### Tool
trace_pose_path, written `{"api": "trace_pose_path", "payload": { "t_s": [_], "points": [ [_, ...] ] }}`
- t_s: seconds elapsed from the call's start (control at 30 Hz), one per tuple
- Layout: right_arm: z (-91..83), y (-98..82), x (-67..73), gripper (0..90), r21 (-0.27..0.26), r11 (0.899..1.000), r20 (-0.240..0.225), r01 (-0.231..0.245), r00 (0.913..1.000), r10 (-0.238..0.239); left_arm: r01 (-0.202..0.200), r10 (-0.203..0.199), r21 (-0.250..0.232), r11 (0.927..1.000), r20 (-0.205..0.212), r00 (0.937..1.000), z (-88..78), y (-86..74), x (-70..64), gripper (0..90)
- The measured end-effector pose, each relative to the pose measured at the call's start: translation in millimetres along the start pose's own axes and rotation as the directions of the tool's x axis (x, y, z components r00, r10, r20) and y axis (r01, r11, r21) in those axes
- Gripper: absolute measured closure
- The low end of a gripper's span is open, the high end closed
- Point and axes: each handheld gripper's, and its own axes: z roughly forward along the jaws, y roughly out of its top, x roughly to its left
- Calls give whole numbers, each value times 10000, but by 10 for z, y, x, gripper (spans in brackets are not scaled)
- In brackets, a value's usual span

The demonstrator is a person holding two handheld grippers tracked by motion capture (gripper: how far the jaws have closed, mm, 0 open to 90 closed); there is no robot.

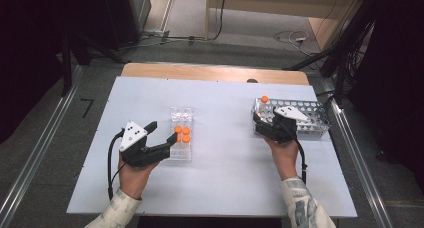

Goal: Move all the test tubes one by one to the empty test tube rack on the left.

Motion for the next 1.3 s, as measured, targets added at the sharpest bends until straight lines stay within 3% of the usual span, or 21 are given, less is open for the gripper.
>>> {"api": "trace_pose_path", "payload": {
  "t_s": [0.23,0.37,0.93,1.3],
  "points": [
    [193,63,-139,331,71,9997,413,-248,9988,245,23,-23,6,10000,-17,10000,2,-3,9,231],
    [274,58,-111,404,-3,10000,389,43,9992,-42,2,-2,16,10000,-11,10000,12,-7,7,231],
    [452,-13,-83,701,-2,9997,667,237,9975,-236,41,-41,32,10000,-10,10000,10,-12,7,230],
    [391,28,-93,716,-292,9995,722,105,9974,-83,55,-55,3,10000,-47,10000,7,-12,9,228]
  ]
}}
